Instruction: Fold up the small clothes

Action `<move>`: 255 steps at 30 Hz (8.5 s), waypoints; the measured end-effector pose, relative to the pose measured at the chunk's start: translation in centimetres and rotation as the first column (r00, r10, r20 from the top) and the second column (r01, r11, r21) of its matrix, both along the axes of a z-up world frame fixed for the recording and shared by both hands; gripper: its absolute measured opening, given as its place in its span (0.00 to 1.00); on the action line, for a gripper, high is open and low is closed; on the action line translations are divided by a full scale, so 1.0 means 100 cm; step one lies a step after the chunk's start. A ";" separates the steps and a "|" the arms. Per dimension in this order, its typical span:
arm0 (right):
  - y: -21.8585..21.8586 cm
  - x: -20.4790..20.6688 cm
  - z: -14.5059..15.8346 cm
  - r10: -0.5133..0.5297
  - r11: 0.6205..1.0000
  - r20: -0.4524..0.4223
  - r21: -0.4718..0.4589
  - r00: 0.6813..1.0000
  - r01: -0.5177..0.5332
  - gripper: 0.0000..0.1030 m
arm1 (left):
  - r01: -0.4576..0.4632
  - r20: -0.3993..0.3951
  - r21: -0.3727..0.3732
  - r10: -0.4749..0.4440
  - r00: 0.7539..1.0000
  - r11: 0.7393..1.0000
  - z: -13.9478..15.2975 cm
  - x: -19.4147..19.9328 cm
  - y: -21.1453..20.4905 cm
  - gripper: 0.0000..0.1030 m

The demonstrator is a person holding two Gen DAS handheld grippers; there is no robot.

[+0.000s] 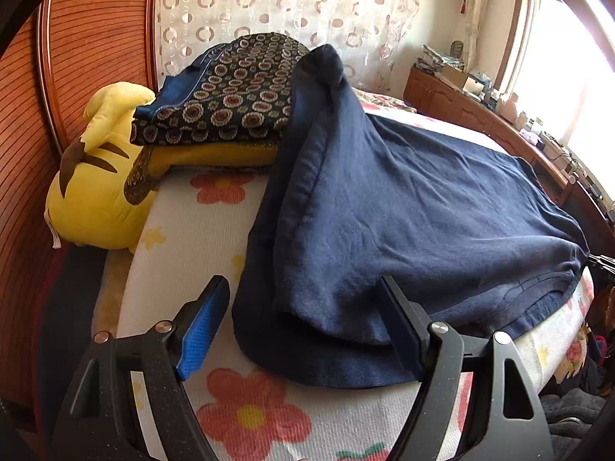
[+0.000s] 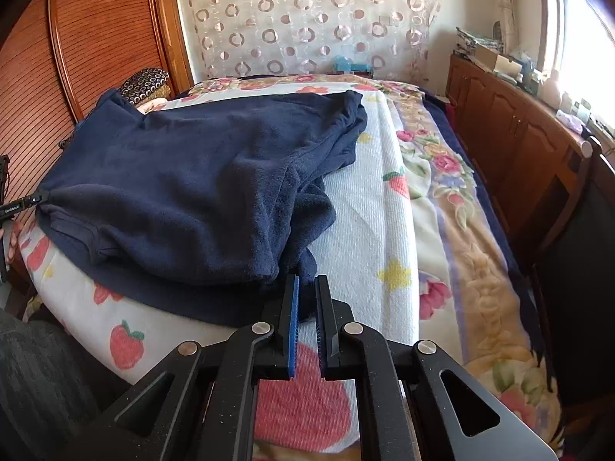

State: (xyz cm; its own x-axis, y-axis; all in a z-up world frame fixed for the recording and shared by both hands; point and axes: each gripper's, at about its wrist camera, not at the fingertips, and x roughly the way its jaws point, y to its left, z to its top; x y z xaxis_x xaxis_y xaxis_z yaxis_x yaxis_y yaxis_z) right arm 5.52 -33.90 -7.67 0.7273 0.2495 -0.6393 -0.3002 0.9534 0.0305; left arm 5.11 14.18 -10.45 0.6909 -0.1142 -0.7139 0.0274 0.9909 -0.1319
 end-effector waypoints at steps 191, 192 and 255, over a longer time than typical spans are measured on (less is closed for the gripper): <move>0.096 -0.021 0.076 0.086 0.993 0.222 -0.092 0.971 -0.067 0.48 | 0.293 0.184 0.004 -0.289 0.940 0.956 0.052 0.021 -0.168 0.77; 0.105 -0.018 0.076 0.108 0.991 0.219 -0.097 0.970 -0.089 0.48 | 0.290 0.183 0.004 -0.286 0.941 0.957 0.051 0.021 -0.167 0.77; 0.101 0.215 0.065 -0.104 0.990 0.003 -0.096 0.995 0.104 0.30 | 0.334 0.124 -0.005 -0.330 0.936 0.943 0.028 0.019 -0.186 0.77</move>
